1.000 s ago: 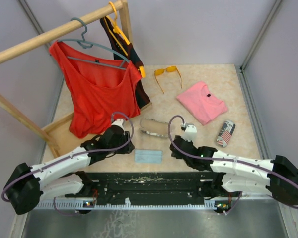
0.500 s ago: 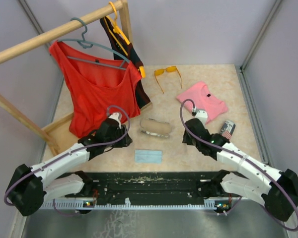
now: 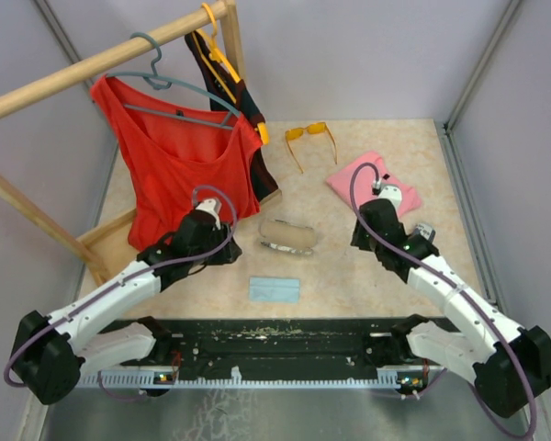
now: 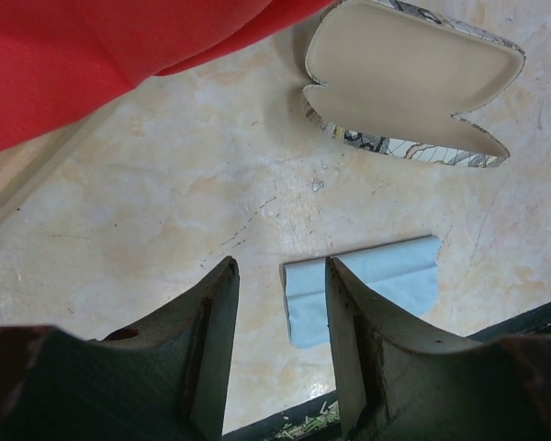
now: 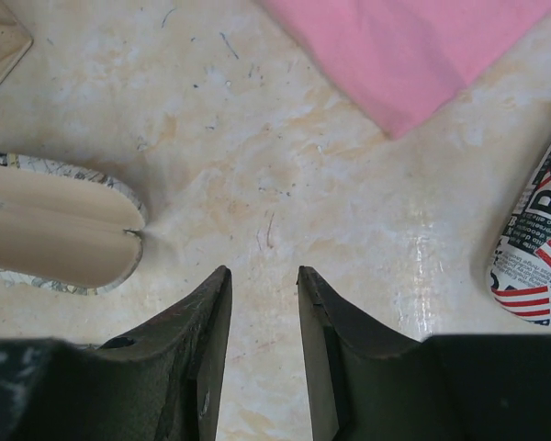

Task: Organize the sunglasses
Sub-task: Pick up the glasses cleaning cloth from the center of the board.

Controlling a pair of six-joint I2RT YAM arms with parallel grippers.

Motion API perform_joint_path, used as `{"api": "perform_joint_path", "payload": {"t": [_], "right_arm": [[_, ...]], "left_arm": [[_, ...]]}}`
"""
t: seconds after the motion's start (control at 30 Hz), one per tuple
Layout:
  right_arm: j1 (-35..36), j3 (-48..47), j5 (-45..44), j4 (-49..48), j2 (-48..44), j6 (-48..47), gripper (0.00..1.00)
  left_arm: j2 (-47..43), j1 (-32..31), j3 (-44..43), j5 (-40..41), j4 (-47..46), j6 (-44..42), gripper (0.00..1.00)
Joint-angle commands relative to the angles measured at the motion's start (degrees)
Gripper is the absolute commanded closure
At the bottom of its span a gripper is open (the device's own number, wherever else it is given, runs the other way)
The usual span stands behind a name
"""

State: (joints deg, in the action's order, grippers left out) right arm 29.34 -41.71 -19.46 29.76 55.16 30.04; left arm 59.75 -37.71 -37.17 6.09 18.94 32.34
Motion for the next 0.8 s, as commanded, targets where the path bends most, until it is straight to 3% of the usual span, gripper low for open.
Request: {"api": "perform_joint_path", "payload": {"t": [0.0,0.43,0.77], "right_arm": [[-3.31,-3.22,2.87,-2.05,0.59,-2.98,0.63],[-5.7,-6.3,9.3,-6.39,5.94,-6.43,0.62],[-5.7,-8.91,19.09,-6.7,10.37,-13.18,0.61]], "left_arm": [[-1.78,0.53,-2.31,1.36,3.14,-0.88,0.51],[-5.31,0.71,-1.02,1.89,4.93,-0.23,0.5],[-5.3,0.71,1.99,1.08,-0.05,0.19,0.48]]}}
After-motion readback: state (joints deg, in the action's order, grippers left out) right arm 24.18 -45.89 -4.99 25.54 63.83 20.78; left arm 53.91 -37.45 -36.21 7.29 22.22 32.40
